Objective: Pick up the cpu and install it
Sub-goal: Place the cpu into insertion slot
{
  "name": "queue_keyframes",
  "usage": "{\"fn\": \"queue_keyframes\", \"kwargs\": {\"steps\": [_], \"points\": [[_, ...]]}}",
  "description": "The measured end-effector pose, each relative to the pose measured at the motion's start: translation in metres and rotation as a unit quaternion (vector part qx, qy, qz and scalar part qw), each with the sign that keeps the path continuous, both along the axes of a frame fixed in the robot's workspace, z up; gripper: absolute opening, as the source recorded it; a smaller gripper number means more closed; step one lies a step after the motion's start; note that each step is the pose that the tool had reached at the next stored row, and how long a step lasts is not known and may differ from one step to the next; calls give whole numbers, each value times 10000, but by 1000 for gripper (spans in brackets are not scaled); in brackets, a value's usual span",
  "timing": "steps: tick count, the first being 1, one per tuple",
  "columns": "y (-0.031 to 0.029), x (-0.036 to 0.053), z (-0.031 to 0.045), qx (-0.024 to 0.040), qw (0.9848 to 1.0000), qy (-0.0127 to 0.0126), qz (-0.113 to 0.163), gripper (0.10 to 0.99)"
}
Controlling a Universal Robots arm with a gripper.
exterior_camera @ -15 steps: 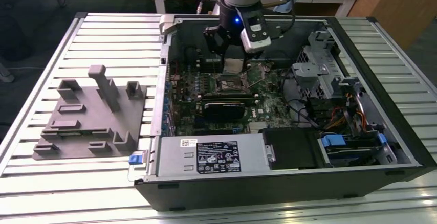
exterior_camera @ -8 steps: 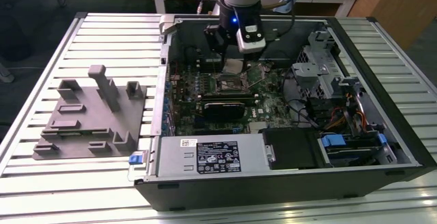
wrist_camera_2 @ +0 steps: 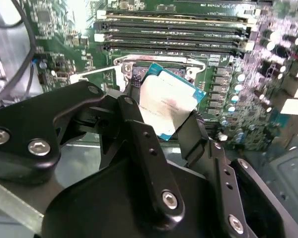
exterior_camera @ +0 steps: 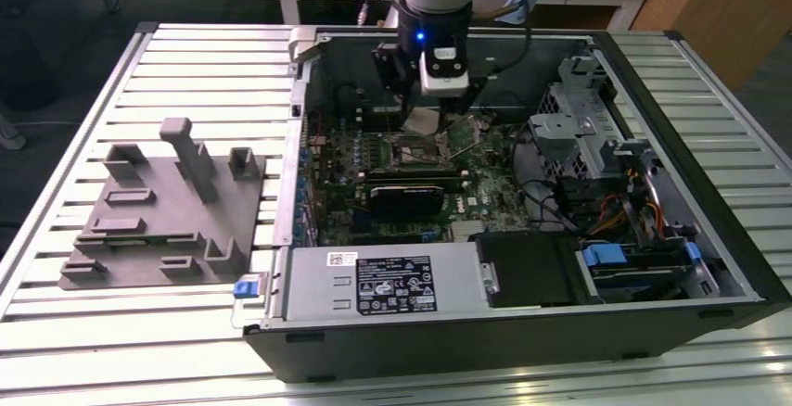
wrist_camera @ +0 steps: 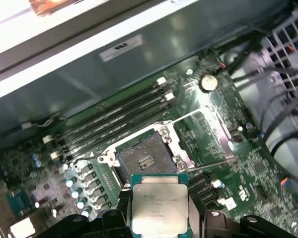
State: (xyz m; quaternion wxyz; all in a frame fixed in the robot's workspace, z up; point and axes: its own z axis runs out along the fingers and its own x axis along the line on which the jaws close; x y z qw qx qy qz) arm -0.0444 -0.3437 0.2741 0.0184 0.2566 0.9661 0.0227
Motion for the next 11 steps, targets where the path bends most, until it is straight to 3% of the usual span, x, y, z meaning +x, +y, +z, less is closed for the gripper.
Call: {"fn": "queue_keyframes", "kwargs": {"steps": [6, 11], "points": [[0, 0, -8, 0, 9985, 0, -545, 541], [0, 0, -15, 1, 9950, 0, -1001, 541]]}}
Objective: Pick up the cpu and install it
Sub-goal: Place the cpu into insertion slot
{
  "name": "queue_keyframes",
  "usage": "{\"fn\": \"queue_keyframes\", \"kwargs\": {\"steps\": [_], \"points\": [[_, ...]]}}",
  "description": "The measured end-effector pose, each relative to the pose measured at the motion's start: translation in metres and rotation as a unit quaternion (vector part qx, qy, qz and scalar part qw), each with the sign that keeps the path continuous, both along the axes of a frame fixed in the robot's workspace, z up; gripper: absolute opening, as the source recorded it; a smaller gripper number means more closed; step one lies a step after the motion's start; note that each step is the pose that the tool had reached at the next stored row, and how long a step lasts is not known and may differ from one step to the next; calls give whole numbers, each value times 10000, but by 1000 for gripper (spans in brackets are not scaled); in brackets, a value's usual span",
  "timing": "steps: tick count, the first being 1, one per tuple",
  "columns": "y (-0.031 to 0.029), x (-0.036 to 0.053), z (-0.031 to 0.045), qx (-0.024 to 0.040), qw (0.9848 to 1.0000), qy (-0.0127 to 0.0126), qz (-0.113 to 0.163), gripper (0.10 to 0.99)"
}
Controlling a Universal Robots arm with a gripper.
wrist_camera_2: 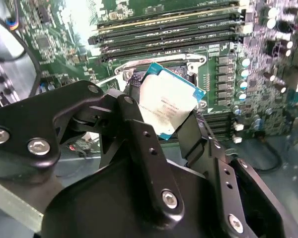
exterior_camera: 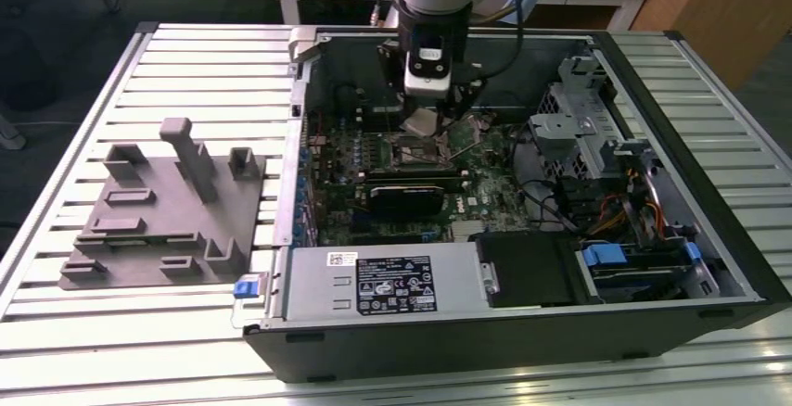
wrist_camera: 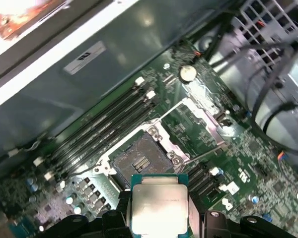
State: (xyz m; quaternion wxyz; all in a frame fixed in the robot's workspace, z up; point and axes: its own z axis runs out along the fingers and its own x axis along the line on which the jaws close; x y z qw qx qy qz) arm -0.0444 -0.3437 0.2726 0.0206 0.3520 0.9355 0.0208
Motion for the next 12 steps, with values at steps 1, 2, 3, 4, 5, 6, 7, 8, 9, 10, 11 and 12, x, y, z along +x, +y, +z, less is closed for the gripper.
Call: {"fn": "queue_keyframes", "kwargs": {"steps": [1, 2, 3, 4, 5, 6, 7, 8, 9, 10, 11, 12], "points": [[0, 0, -1, 0, 10000, 0, -91, 541], [0, 0, -3, 0, 9998, 0, -180, 541], [0, 0, -4, 0, 9996, 0, -270, 541], [0, 0, -5, 0, 9994, 0, -360, 541], [0, 0, -6, 0, 9990, 0, -447, 541], [0, 0, -8, 0, 9985, 0, -548, 541], [0, 0, -9, 0, 9980, 0, -629, 541], [0, 0, -10, 0, 9974, 0, -727, 541], [0, 0, -12, 0, 9967, 0, -817, 541], [0, 0, -14, 0, 9959, 0, -907, 541], [0, 0, -15, 0, 9950, 0, -996, 541], [0, 0, -16, 0, 9941, 0, -1085, 541]]}}
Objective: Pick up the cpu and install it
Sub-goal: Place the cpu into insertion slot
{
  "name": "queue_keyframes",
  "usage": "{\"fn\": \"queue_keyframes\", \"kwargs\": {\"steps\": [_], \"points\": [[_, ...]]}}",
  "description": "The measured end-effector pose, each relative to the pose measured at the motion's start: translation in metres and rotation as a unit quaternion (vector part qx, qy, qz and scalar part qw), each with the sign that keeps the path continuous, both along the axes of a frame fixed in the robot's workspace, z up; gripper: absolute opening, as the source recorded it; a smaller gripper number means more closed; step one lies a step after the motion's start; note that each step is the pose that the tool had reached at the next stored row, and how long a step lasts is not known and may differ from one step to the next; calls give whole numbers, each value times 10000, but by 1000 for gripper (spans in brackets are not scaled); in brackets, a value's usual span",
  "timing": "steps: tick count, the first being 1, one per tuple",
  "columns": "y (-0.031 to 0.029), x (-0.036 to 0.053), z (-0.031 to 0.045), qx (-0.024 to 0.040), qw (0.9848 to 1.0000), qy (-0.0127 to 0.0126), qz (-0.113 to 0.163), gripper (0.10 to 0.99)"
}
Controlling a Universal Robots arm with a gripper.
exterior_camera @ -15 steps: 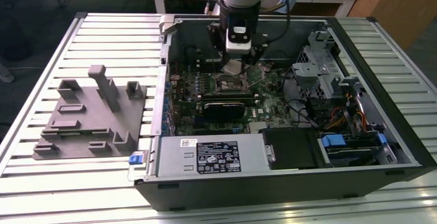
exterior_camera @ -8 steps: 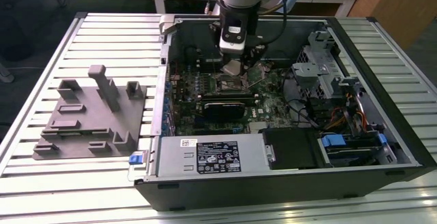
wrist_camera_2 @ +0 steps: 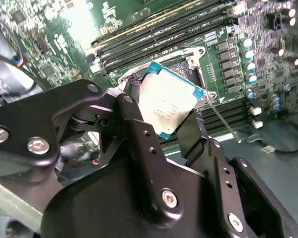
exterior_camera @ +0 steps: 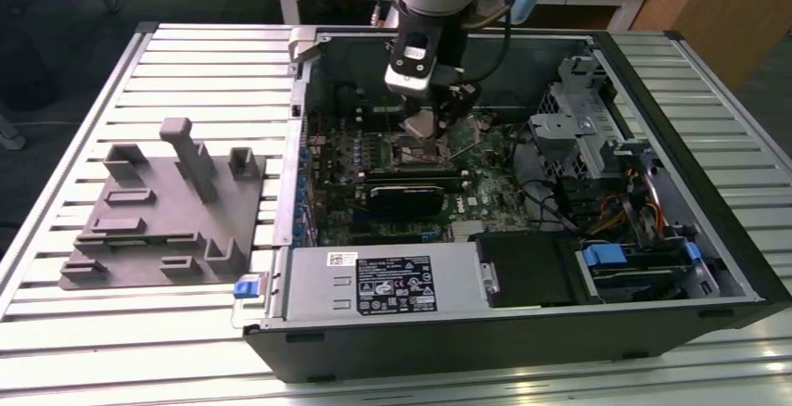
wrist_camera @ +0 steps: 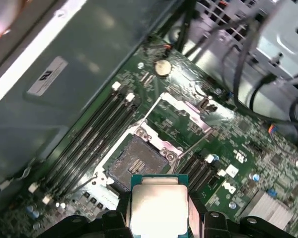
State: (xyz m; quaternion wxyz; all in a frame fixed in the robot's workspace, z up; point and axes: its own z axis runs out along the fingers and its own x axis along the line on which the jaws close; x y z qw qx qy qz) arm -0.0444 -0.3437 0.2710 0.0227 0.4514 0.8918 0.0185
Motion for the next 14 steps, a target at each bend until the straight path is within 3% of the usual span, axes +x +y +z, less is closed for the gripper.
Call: {"fn": "queue_keyframes", "kwargs": {"steps": [4, 8, 12, 14], "points": [[0, 0, -6, 0, 9993, 0, -365, 541], [0, 0, -12, 0, 9973, 0, -728, 541], [0, 0, -18, 0, 9940, 0, -1091, 541], [0, 0, -22, 0, 9908, 0, -1354, 541]]}}
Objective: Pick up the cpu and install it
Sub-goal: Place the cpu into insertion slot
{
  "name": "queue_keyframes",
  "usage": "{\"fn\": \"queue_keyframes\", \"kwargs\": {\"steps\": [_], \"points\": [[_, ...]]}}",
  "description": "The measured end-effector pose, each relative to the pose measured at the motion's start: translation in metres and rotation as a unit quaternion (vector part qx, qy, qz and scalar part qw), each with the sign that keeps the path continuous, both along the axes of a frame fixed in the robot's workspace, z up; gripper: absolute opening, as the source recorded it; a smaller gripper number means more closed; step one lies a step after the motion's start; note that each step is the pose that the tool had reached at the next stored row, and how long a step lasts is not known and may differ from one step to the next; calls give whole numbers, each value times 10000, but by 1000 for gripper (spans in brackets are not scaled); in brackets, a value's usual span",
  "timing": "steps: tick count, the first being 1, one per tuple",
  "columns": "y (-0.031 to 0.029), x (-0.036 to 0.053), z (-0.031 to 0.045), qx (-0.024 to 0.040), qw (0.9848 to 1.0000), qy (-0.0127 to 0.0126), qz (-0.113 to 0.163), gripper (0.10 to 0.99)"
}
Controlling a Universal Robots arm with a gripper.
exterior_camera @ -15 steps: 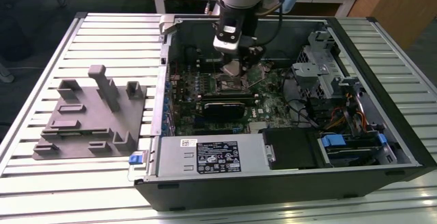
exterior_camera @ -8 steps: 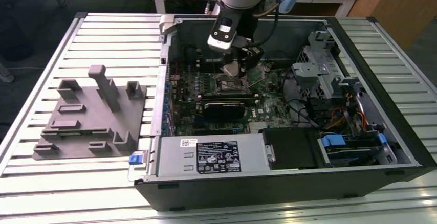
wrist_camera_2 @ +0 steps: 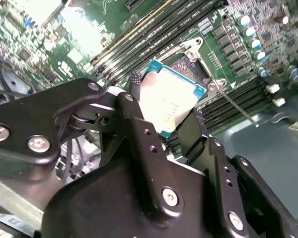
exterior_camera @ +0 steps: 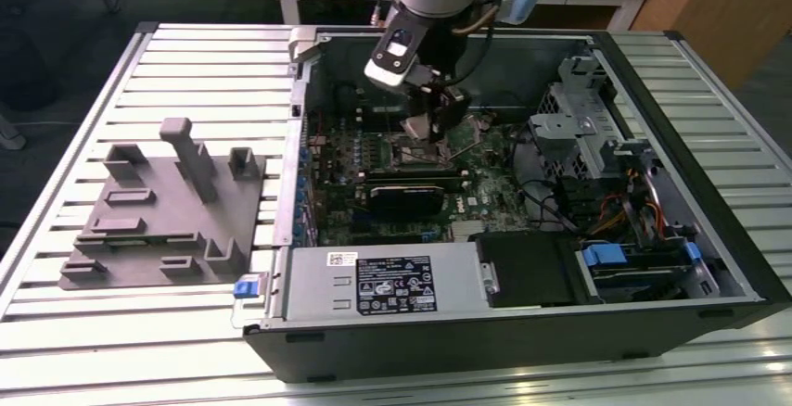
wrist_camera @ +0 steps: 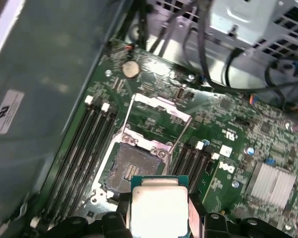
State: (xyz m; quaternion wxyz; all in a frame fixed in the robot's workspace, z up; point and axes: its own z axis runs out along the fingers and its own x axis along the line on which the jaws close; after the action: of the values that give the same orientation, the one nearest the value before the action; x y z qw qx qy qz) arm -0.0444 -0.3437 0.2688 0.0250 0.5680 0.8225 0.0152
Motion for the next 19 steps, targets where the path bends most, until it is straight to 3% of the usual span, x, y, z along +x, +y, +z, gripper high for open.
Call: {"fn": "queue_keyframes", "kwargs": {"steps": [3, 7, 15, 19], "points": [[0, 0, -6, 0, 9996, 0, -278, 541], [0, 0, -13, 0, 9980, 0, -637, 541], [1, 0, -31, 0, 9913, 0, -1318, 541], [22, 0, -48, 0, 9890, 0, -1478, 541]]}}
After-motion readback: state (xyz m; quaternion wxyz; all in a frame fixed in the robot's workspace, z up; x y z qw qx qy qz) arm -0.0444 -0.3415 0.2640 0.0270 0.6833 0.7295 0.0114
